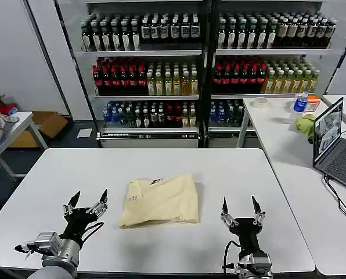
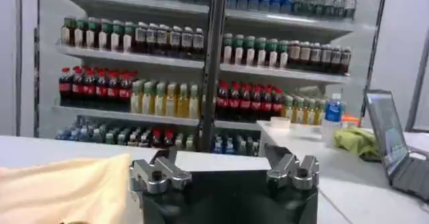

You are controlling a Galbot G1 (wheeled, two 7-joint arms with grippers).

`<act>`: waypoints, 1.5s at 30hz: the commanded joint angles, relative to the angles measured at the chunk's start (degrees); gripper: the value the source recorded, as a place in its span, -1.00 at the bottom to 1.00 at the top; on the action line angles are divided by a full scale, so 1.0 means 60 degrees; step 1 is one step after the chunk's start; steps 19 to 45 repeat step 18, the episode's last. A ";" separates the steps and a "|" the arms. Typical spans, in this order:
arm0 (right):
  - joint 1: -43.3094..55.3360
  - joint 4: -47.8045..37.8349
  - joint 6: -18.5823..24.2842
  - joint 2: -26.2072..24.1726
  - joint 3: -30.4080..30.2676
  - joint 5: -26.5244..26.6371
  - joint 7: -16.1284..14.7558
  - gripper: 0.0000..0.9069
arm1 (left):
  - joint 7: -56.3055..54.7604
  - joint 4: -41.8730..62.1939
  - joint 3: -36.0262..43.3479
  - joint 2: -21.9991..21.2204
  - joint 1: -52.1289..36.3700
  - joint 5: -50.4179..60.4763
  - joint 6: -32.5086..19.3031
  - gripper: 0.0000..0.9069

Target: Fold and organize the clothes.

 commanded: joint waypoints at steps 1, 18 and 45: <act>0.0103 0.0003 -0.0137 -0.0059 0.0040 0.0091 0.0113 1.00 | 0.0010 0.0013 -0.0028 -0.0032 0.0004 0.0002 -0.0001 1.00; 0.0396 -0.0057 -0.0750 -0.0113 0.0074 0.0615 0.0215 1.00 | 0.0036 -0.0025 -0.0102 -0.0098 0.0058 0.0000 -0.0004 1.00; 0.0396 -0.0057 -0.0750 -0.0113 0.0074 0.0615 0.0215 1.00 | 0.0036 -0.0025 -0.0102 -0.0098 0.0058 0.0000 -0.0004 1.00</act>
